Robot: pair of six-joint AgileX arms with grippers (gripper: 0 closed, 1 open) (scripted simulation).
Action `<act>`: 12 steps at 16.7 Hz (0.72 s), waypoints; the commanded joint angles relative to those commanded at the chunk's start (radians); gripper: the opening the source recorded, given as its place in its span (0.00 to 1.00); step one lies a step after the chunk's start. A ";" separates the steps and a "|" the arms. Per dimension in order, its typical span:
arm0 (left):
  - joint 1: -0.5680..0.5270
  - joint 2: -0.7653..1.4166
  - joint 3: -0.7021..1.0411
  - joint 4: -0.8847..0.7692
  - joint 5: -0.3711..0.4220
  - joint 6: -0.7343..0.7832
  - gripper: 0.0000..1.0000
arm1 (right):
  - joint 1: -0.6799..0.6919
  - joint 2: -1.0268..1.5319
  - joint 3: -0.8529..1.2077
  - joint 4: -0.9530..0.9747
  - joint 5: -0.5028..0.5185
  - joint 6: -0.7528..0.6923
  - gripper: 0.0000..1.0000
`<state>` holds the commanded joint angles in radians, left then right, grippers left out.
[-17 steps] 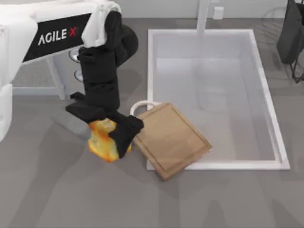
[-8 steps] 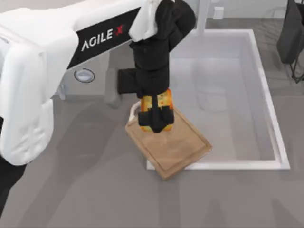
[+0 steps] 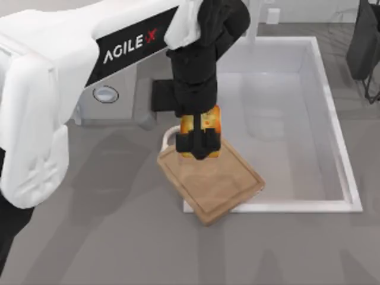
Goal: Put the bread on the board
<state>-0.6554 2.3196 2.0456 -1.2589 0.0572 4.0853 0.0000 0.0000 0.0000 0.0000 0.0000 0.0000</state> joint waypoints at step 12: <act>-0.009 0.027 -0.112 0.150 -0.001 -0.005 0.00 | 0.000 0.000 0.000 0.000 0.000 0.000 1.00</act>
<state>-0.6642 2.3461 1.9339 -1.1093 0.0562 4.0807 0.0000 0.0000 0.0000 0.0000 0.0000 0.0000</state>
